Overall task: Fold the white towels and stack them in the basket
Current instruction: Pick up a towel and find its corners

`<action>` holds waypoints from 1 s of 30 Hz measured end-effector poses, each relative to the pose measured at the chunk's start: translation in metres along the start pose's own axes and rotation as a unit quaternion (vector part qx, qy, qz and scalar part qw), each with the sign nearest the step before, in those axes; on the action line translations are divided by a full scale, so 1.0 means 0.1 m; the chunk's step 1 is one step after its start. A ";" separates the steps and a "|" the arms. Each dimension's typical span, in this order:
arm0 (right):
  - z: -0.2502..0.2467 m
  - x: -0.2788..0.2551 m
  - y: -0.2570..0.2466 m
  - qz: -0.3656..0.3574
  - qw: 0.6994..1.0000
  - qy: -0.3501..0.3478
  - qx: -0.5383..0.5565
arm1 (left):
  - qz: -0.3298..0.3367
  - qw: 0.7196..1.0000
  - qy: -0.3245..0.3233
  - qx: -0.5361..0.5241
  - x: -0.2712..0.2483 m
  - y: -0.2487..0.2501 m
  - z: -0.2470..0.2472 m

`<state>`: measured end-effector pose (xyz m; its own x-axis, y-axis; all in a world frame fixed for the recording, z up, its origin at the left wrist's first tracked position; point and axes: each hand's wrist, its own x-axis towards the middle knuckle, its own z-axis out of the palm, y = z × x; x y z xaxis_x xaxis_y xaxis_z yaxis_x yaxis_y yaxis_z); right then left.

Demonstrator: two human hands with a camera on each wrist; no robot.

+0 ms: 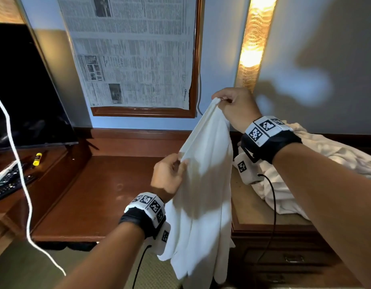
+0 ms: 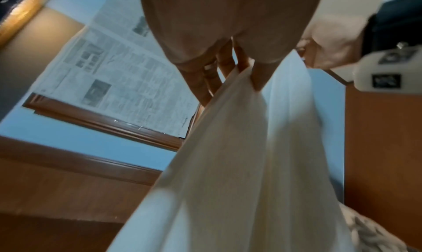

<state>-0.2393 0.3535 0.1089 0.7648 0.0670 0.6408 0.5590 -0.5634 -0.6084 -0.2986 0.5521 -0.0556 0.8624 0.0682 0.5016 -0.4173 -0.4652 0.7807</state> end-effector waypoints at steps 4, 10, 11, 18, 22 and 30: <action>-0.01 -0.01 0.10 0.010 0.997 0.061 0.046 | 0.026 0.996 -0.057 0.059 -0.03 0.08 0.02; -0.01 -0.02 0.17 -0.003 0.997 0.064 0.044 | -0.014 0.996 -0.047 0.075 -0.11 -0.14 0.10; -0.02 -0.01 0.20 0.006 0.997 0.066 0.043 | -0.013 0.996 -0.048 0.074 -0.13 -0.18 0.09; -0.10 0.02 0.39 0.035 0.999 0.036 0.015 | -0.111 0.984 -0.078 0.119 -0.19 -0.33 0.07; -0.14 -0.09 0.55 0.030 0.996 -0.076 -0.045 | -0.103 0.988 -0.051 0.104 0.08 -0.24 -0.03; 0.50 -0.84 0.62 -0.078 0.926 -0.364 -0.053 | -0.020 0.992 -0.111 0.060 0.42 0.20 0.11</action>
<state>-0.2526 0.3544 -0.0061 0.7123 0.6706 0.2071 0.6758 -0.5757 -0.4603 -0.2675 0.5357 -0.0230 0.9251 -0.1009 0.3660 -0.3555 -0.5683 0.7420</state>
